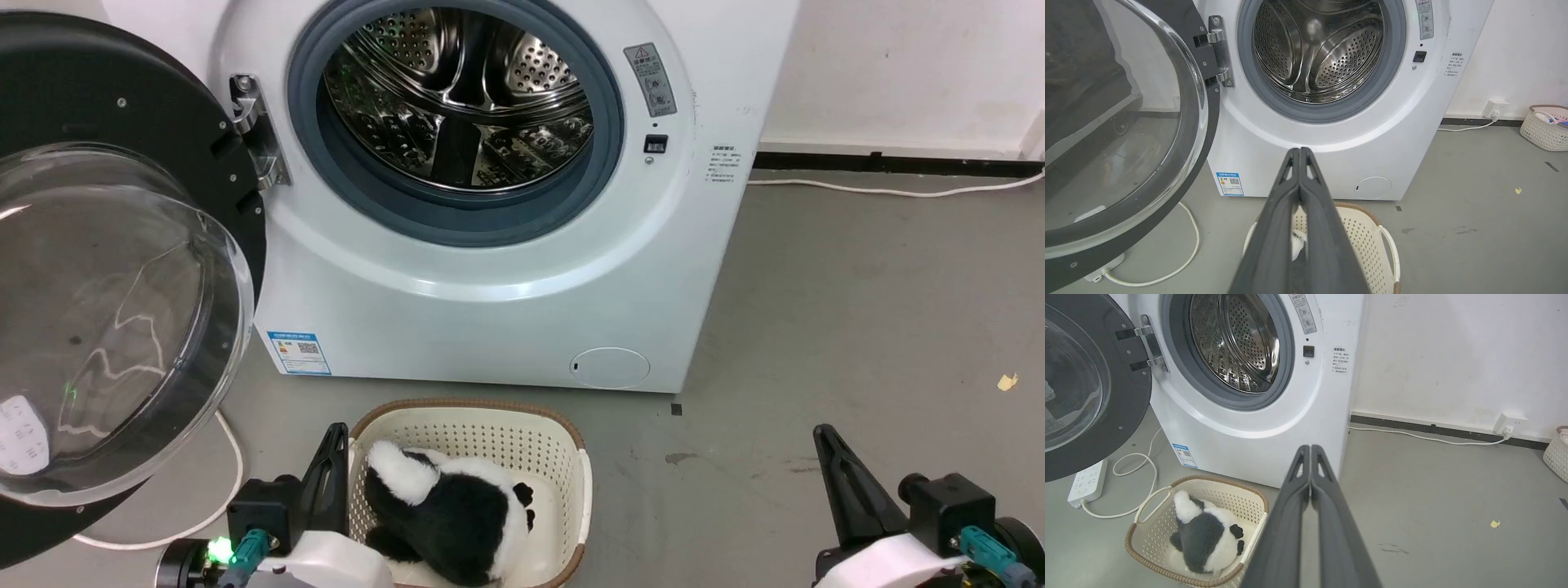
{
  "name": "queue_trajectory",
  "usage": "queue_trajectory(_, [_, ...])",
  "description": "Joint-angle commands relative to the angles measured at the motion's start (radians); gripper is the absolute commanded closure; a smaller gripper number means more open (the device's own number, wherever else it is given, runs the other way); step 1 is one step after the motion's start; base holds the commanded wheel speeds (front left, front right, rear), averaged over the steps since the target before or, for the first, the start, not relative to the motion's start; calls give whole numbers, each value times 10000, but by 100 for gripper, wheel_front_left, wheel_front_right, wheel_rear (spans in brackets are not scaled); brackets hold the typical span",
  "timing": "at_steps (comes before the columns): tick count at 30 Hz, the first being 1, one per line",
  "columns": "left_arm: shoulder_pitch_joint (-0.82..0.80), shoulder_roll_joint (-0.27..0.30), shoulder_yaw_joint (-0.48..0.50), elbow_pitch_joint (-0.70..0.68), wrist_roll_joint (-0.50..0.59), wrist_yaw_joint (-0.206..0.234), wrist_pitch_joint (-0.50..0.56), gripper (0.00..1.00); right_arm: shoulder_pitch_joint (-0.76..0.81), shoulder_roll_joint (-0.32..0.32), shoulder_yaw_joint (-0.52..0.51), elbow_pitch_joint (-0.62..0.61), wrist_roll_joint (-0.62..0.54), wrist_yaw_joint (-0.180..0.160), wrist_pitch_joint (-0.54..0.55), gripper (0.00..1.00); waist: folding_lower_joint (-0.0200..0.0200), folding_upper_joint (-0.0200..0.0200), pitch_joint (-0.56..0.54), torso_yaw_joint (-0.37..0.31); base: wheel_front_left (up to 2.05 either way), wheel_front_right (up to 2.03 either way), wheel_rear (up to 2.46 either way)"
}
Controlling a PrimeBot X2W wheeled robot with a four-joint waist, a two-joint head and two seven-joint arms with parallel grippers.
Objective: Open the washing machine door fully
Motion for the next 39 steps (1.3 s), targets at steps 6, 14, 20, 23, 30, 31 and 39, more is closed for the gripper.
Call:
queue_trajectory(6, [-117, 12, 118, -159, 207, -55, 188, 100, -263, 30, 61, -97, -155, 8, 162, 100, 0, 0, 11, -53, 0, 0, 0])
queue_trajectory(14, [-130, 13, 229, -274, 353, -87, 351, 100, -326, 33, 112, -129, -251, 8, 327, 100, 0, 0, 23, -118, 0, 0, 0])
queue_trajectory(20, [-138, 14, 298, -345, 444, -108, 453, 100, -365, 34, 143, -149, -311, 9, 429, 100, 0, 0, 31, -158, 0, 0, 0])
queue_trajectory(23, [-143, 14, 339, -388, 499, -120, 515, 100, -389, 35, 163, -161, -346, 9, 491, 100, 0, 0, 36, -183, 0, 0, 0])
queue_trajectory(30, [-154, 15, 436, -488, 627, -148, 658, 100, -444, 38, 207, -189, -430, 9, 634, 100, -1, 0, 47, -239, 0, 0, 0])
queue_trajectory(31, [-156, 15, 450, -503, 645, -153, 678, 100, -452, 38, 214, -193, -442, 9, 655, 100, -1, 0, 49, -248, 0, 0, 0])
queue_trajectory(39, [-164, 16, 521, -576, 739, -174, 783, 100, -492, 40, 246, -214, -503, 10, 760, 100, -1, 0, 57, -289, 0, 0, 0])
